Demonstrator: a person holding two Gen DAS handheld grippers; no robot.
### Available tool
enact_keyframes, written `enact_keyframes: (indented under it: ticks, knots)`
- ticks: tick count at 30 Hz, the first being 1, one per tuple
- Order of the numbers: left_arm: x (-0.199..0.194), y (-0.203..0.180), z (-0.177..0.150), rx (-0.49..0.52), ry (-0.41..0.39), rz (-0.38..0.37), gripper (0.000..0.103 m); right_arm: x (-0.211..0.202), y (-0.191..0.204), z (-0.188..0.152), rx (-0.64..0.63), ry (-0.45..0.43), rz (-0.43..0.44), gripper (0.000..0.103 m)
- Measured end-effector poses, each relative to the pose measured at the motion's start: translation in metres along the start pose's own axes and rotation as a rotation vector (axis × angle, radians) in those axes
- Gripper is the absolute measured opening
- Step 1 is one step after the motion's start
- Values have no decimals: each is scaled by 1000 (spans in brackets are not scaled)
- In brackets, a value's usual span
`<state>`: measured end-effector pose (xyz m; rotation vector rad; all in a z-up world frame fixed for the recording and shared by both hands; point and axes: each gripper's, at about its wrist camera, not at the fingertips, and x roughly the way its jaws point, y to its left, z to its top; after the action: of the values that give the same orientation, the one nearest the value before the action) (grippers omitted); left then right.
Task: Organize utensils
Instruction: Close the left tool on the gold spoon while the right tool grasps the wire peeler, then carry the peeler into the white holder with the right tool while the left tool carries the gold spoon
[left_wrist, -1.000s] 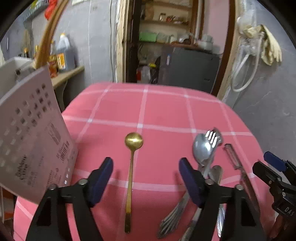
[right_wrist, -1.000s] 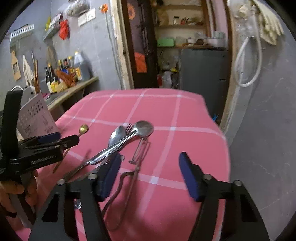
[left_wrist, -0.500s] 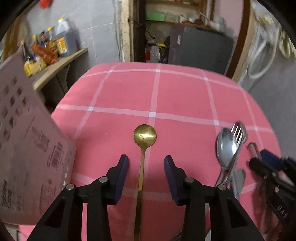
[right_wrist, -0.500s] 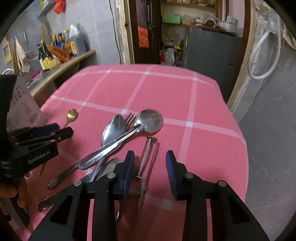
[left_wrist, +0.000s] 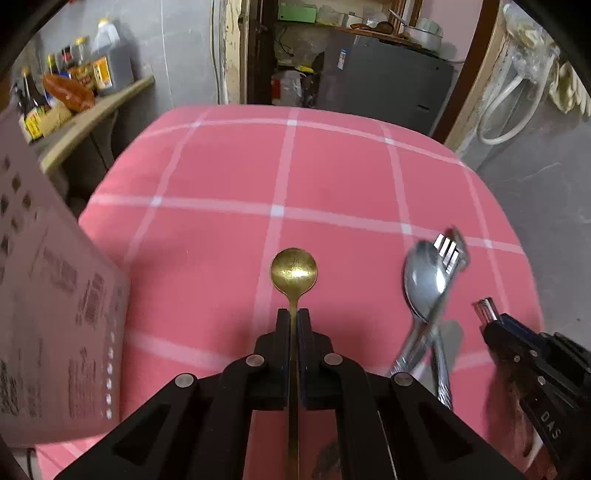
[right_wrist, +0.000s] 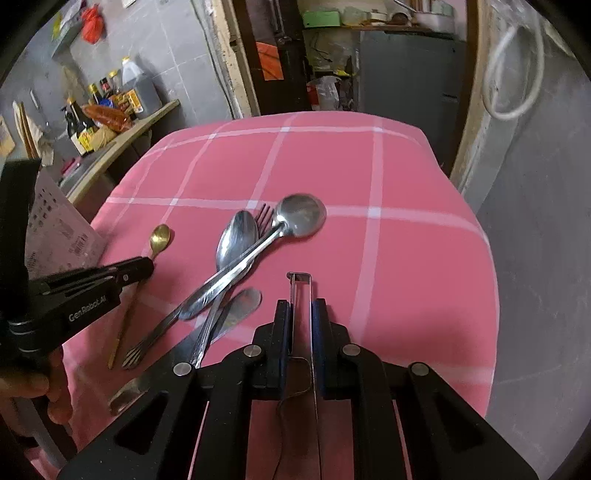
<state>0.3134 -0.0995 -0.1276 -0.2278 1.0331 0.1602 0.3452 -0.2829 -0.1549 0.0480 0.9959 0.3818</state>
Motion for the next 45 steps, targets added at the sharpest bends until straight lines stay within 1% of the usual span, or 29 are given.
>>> enact_keyframes:
  ticks: [4, 9, 14, 18, 21, 23, 26, 29, 32, 35, 39, 42, 45]
  knots:
    - [-8, 2, -13, -9, 3, -40, 4, -6, -5, -11, 32, -1, 11, 11]
    - [-16, 1, -27, -1, 35, -93, 4, -16, -11, -26, 90, -16, 41, 11]
    - [-26, 3, -40, 2, 74, -143, 4, -23, -18, -41, 159, -10, 86, 11]
    - [-35, 5, -50, 22, 110, -182, 4, -27, -19, -54, 186, -5, 93, 11]
    - [-34, 7, -53, 40, 150, -192, 4, -26, -18, -59, 181, 3, 77, 11]
    - [-32, 8, -57, 42, 182, -201, 5, -26, -15, -60, 169, 7, 64, 11]
    - [-35, 8, -59, 65, 189, -191, 5, -27, -12, -59, 148, 19, 46, 11]
    - [-35, 8, -57, 93, 216, -188, 6, -27, -11, -57, 137, 35, 41, 11]
    - [-31, 11, -53, 90, 254, -197, 6, -26, -11, -54, 133, 60, 39, 11]
    - [-26, 13, -49, 96, 298, -215, 7, -23, -11, -50, 125, 87, 38, 12]
    - [-20, 19, -42, 97, 339, -260, 7, -18, -12, -45, 140, 117, 36, 12]
    - [-16, 18, -41, 104, 350, -285, 6, -15, -6, -45, 119, 122, 16, 12]
    - [-16, 21, -42, 91, 353, -304, 4, -19, -2, -47, 115, 104, 6, 11]
